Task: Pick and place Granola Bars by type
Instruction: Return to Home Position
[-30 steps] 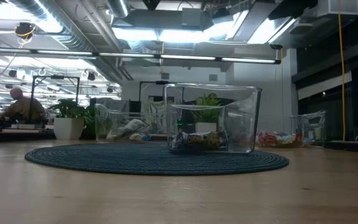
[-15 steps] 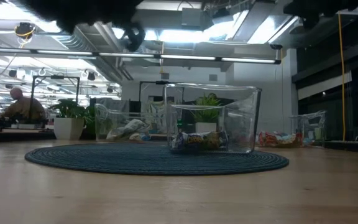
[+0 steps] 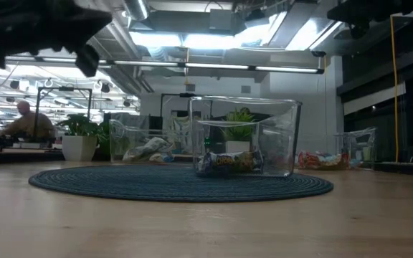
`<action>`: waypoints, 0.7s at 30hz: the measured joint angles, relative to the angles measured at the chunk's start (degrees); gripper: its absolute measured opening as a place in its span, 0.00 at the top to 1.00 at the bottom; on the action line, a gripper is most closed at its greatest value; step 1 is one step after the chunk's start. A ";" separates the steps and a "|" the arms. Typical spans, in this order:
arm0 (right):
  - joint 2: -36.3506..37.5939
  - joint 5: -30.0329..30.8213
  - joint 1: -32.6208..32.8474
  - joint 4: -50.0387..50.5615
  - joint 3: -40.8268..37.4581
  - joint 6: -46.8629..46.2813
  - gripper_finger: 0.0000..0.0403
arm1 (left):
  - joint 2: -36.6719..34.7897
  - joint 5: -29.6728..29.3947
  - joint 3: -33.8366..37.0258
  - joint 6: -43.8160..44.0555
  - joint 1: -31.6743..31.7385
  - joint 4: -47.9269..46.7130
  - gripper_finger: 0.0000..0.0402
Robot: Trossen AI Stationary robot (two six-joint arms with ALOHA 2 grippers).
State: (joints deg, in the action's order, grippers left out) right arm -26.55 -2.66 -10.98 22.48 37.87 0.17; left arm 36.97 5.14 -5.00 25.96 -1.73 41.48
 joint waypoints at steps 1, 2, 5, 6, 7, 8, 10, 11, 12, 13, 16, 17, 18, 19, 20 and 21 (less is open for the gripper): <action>0.00 0.00 0.00 0.00 0.00 -0.01 0.99 | -2.44 -1.14 1.45 -0.55 0.14 0.00 1.00; 0.02 0.00 0.00 0.00 0.00 0.01 0.99 | -4.86 -2.30 2.89 -1.12 0.33 -0.03 1.00; 0.00 0.00 0.00 0.02 0.00 -0.13 0.97 | -11.58 -6.47 4.40 -4.18 1.20 -4.95 0.99; -0.02 0.00 0.00 0.08 0.00 -0.15 0.96 | -13.61 -7.24 4.50 -5.63 1.64 -6.93 0.99; -0.01 0.00 0.01 0.09 0.00 -0.14 0.96 | -15.31 -8.30 4.51 -6.95 2.19 -8.49 0.99; 0.00 0.00 0.00 0.10 0.00 -0.15 0.96 | -16.83 -9.25 4.51 -7.92 2.78 -10.18 1.00; 0.02 0.00 0.02 0.11 0.00 -0.16 0.96 | -19.48 -10.62 4.51 -9.12 3.77 -14.56 1.00; 0.02 0.02 0.00 0.11 0.00 -0.16 0.96 | -20.47 -10.61 4.51 -9.65 4.18 -16.75 1.00; 0.00 0.02 0.02 0.11 0.00 -0.16 0.97 | -21.13 -10.58 4.51 -9.84 4.47 -19.15 1.00; 0.00 0.00 0.00 0.11 0.00 -0.14 0.98 | -21.60 -10.48 4.51 -9.82 4.75 -21.66 0.99; 0.00 0.00 0.01 0.11 0.00 -0.79 0.99 | -22.06 -10.54 4.51 -7.65 4.91 -26.57 0.99; 0.00 -0.01 0.02 0.11 0.00 -1.48 0.99 | -22.06 -10.52 4.51 -6.45 4.91 -27.22 0.99; 0.00 -0.01 0.02 0.13 0.00 -1.83 0.98 | -22.04 -10.52 4.51 -5.55 4.91 -28.08 0.99; 0.00 -0.01 0.02 0.11 0.00 -2.30 0.97 | -22.02 -10.52 4.51 -5.03 4.91 -29.17 0.99; 0.00 -0.03 0.02 0.11 0.00 -2.89 0.96 | -21.99 -10.39 4.51 -3.82 4.86 -30.05 0.99; 0.00 -0.22 0.01 0.11 0.00 -3.08 0.95 | -21.99 -10.17 4.51 -1.91 4.84 -30.73 0.99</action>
State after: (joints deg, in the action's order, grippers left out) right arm -26.55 -2.87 -10.97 22.59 37.87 -2.90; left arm 14.98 -5.04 -0.49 24.05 3.11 10.75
